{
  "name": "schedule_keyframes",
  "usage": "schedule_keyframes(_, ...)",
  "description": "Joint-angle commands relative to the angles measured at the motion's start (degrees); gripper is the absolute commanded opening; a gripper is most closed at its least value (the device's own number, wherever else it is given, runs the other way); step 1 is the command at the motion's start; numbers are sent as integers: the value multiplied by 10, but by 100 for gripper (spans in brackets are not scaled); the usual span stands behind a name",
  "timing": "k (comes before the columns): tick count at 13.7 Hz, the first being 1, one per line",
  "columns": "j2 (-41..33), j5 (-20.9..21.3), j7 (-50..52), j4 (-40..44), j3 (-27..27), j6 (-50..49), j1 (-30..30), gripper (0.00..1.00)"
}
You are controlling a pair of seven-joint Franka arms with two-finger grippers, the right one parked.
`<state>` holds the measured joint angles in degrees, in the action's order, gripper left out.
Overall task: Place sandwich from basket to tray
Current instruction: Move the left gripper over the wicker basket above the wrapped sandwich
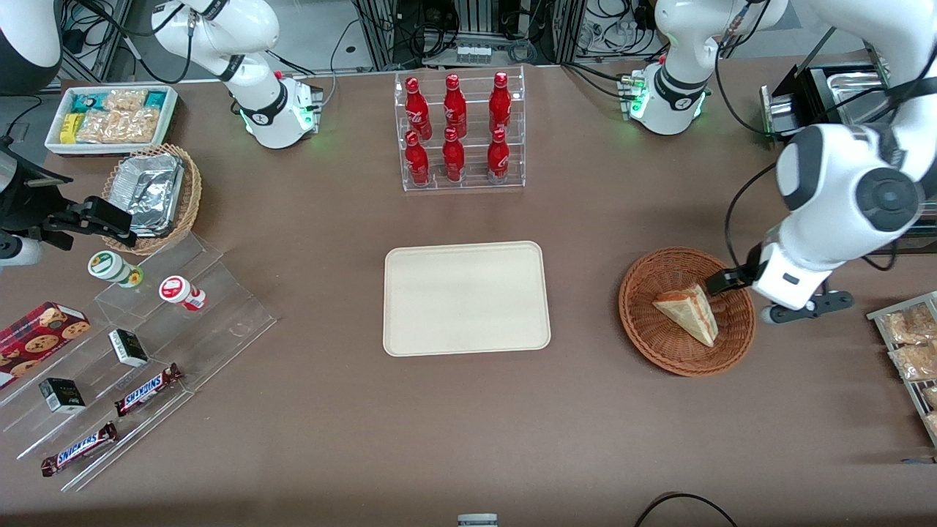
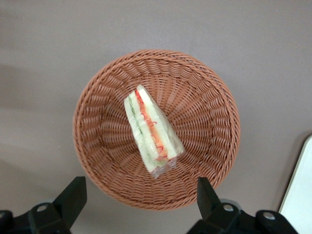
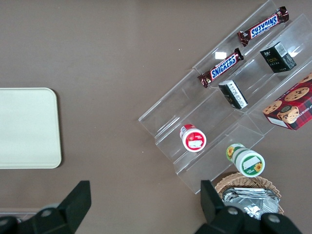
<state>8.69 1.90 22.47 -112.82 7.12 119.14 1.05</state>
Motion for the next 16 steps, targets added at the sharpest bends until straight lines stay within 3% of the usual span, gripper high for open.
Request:
schedule_keyframes(1, -16, 7, 69, -55, -1, 62, -5, 100)
schedule_keyframes(5, -16, 7, 158, -133, -2, 170, -4, 100)
schedule_keyframes(14, 62, 7, 236, -156, -4, 274, -1, 99)
schedule_keyframes(16, 77, 7, 236, -154, -4, 277, 0, 85)
